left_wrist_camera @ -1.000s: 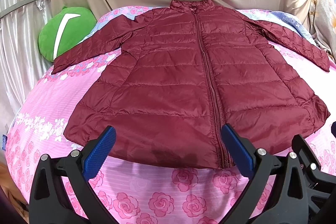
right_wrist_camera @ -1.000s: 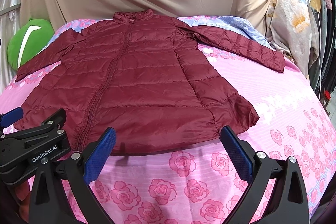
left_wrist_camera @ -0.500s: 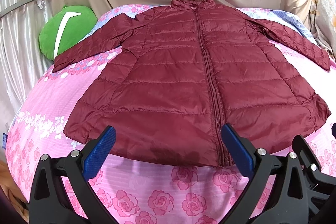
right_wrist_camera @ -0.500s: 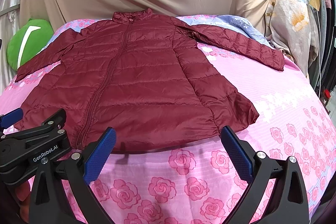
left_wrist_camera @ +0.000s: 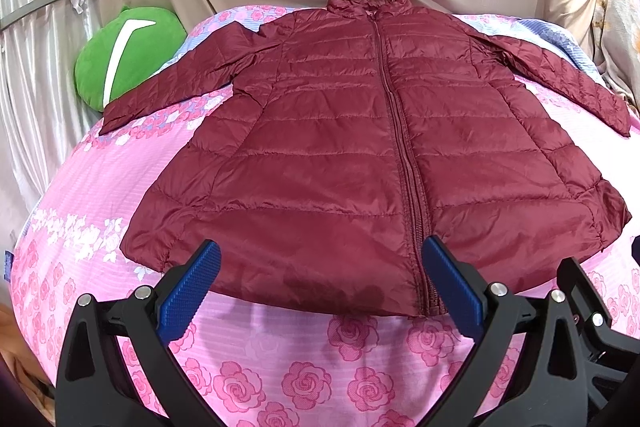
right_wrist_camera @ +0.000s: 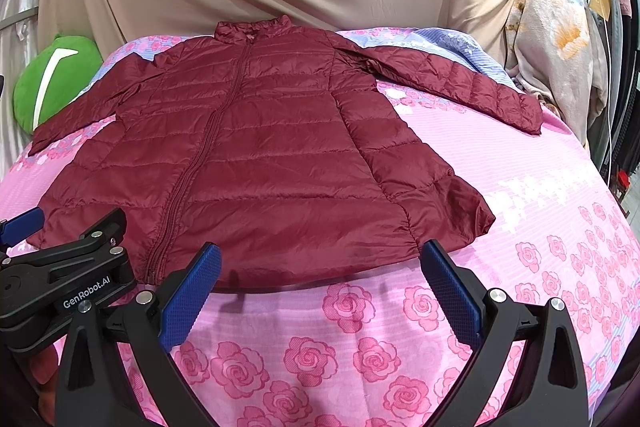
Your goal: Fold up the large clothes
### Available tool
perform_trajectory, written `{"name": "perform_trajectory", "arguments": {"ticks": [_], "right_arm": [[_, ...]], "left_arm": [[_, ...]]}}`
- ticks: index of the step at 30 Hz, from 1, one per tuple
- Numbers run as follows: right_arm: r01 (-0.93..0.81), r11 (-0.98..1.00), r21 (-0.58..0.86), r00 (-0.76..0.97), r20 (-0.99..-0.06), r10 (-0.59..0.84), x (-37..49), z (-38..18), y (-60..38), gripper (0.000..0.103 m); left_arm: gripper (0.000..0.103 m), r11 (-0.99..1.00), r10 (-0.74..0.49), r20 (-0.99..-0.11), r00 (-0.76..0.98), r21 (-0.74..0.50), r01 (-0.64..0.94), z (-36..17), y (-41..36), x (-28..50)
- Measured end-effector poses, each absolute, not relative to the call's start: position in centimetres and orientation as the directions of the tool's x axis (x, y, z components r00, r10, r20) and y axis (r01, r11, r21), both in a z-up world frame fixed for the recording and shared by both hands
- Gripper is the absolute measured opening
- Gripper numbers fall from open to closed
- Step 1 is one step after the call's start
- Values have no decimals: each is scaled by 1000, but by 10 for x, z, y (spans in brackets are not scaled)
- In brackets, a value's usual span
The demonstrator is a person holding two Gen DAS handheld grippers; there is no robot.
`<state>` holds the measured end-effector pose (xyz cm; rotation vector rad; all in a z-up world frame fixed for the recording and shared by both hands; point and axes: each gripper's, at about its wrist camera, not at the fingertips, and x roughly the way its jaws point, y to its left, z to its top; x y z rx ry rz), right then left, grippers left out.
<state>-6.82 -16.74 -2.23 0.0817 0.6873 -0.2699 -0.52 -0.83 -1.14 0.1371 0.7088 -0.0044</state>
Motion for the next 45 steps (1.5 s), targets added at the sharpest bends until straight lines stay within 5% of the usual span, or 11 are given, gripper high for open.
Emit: {"name": "perform_trajectory", "arguments": {"ticks": [45], "right_arm": [[260, 966, -11, 718, -667, -201, -50, -38, -166, 98]], "left_arm": [[98, 991, 51, -689, 723, 127, 52, -26, -12, 17]]}}
